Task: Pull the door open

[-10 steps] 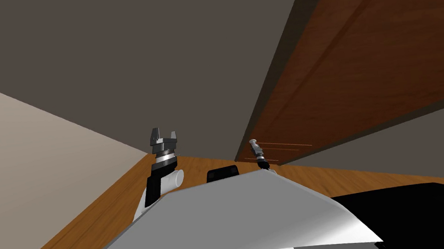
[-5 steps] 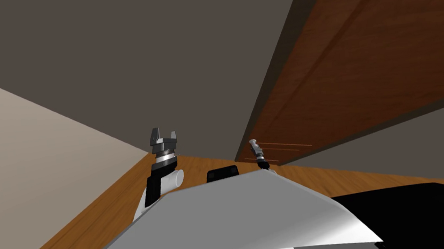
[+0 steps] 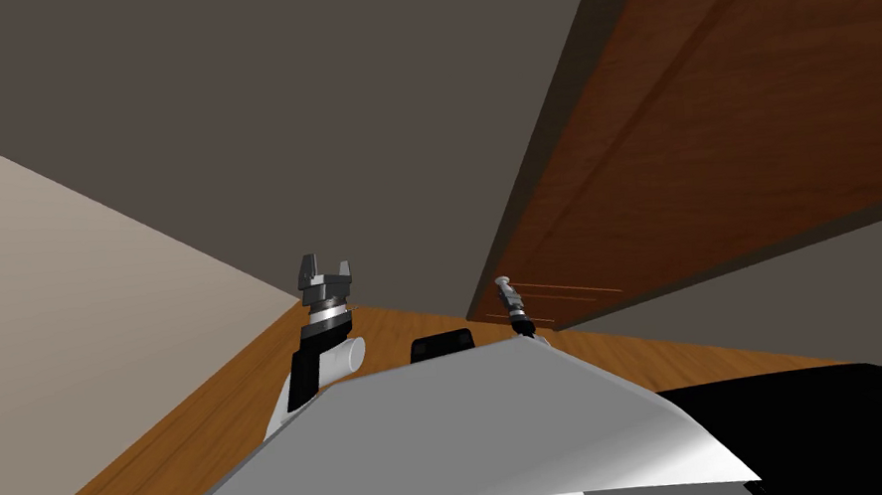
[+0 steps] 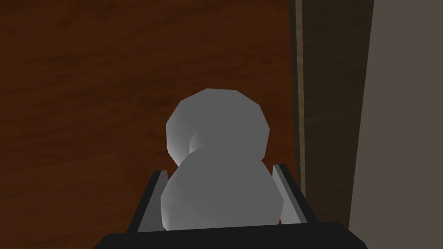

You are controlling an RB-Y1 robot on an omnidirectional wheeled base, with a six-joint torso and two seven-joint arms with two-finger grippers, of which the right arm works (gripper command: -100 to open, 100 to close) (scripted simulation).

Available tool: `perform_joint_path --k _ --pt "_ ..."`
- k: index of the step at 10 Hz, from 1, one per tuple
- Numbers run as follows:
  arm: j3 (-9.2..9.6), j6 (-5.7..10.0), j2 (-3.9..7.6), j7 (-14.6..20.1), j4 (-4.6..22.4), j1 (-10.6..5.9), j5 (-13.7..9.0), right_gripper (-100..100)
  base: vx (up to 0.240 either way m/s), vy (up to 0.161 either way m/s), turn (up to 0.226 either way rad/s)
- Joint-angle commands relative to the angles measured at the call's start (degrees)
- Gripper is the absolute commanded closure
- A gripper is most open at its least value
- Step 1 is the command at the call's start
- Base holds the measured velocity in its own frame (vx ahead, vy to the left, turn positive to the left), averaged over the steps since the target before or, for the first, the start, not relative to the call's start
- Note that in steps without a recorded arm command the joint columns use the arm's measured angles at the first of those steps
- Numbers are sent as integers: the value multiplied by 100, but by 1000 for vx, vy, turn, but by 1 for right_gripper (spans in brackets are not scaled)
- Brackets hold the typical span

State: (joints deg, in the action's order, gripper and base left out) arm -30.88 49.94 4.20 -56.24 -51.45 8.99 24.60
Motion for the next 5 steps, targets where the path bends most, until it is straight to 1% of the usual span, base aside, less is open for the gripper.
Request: perform_joint_path --k 1,5 --pt "33 1 17 248 20 -10 -91 100 -40 -16 50" --pt "140 -7 78 895 82 -51 -359 100 -47 -13 62"
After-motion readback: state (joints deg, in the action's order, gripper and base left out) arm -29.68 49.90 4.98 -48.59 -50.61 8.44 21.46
